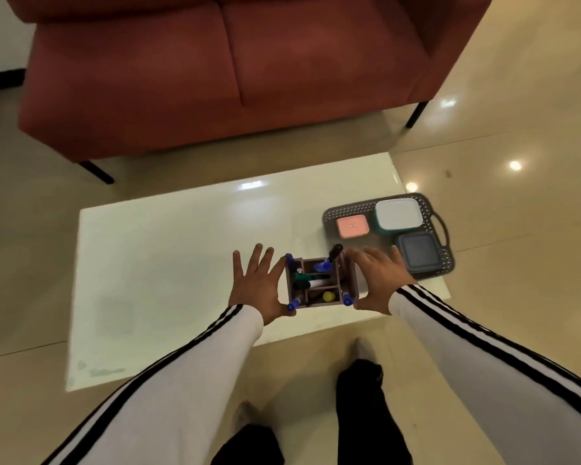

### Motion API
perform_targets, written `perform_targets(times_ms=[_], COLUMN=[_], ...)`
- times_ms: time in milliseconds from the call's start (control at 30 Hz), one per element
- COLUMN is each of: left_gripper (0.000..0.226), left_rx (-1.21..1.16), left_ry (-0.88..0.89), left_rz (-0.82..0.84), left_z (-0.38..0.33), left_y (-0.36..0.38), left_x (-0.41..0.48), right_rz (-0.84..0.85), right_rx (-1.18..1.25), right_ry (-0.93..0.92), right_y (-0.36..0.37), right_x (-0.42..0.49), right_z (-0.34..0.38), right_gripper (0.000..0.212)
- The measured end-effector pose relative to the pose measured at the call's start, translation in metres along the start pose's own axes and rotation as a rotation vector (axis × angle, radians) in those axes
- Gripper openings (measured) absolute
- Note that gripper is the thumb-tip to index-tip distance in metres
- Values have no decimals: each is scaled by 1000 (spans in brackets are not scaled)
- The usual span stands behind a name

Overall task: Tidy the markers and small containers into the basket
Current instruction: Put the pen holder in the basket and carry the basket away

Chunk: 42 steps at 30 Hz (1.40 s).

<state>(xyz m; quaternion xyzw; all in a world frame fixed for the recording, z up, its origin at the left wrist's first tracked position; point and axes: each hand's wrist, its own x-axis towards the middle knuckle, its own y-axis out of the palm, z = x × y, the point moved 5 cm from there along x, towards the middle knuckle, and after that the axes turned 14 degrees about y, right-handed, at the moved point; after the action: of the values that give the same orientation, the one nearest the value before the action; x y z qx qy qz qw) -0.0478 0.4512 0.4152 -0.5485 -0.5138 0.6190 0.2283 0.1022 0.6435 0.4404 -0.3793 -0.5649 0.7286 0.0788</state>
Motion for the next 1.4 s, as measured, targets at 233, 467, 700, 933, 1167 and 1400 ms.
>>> perform_targets(times_ms=[233, 467, 700, 933, 1167, 1400], left_gripper=[110, 108, 110, 108, 120, 91], left_rx=[-23, -29, -69, -92, -126, -181], left_ry=[-67, -140, -172, -169, -201, -256], left_rz=[29, 66, 97, 86, 59, -42], left_z=[-70, -82, -87, -87, -86, -66], left_y=[14, 38, 77, 84, 72, 52], left_x=[105, 154, 164, 168, 161, 150], right_rz=[19, 60, 98, 133, 134, -25], right_rx=[-22, -21, -53, -73, 36, 145], right_ry=[-53, -128, -164, -190, -181, -127], right_y=[10, 41, 85, 89, 72, 39], right_x=[69, 120, 138, 147, 138, 135], right_z=[-110, -145, -152, -157, -180, -236], right_gripper=[107, 106, 105, 109, 112, 80])
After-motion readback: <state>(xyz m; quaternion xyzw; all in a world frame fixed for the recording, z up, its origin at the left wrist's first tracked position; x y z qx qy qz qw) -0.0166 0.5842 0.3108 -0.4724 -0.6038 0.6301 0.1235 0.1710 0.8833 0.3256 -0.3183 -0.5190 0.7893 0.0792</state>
